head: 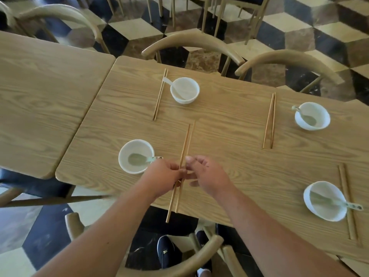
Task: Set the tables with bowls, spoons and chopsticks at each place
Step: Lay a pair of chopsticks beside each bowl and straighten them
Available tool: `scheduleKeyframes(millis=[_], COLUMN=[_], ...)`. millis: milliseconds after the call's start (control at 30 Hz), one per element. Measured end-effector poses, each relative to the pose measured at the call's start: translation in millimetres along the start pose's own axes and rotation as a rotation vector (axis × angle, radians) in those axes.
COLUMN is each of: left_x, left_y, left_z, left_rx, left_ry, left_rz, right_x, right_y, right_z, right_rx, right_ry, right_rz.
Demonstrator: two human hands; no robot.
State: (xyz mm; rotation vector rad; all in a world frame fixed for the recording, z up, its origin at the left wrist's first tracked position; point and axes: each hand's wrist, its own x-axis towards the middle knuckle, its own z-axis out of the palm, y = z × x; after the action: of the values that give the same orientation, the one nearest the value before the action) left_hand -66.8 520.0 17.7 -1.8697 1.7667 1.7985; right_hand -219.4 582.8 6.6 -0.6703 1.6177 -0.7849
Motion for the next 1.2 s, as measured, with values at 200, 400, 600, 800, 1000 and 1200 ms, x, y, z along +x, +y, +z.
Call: scheduleKeyframes(millis=[200, 400, 600, 800, 1000, 1200], left_x=[19, 27, 32, 29, 30, 19], left_y=[-10, -14, -17, -38, -60, -75], left_z=[15, 16, 19, 26, 28, 23], left_rx=[0.219, 0.118, 0.313, 0.477, 0.456, 0.416], left_ry=[-0.003, 0.038, 0.047, 0.088, 0.149, 0.256], left_rz=[0.028, 0.036, 0.119, 0.088, 0.026, -0.013], right_x=[16, 28, 49, 79, 88, 72], right_y=[11, 11, 21, 37, 45, 55], right_z=[7, 12, 22, 31, 42, 34], right_rx=[0.289, 0.531, 0.450, 0.351, 0.001, -0.374], right_ry=[-0.007, 0.001, 0.033, 0.176, 0.183, 0.260], right_rz=[0.239, 0.268, 0.302, 0.336, 0.277, 0.133])
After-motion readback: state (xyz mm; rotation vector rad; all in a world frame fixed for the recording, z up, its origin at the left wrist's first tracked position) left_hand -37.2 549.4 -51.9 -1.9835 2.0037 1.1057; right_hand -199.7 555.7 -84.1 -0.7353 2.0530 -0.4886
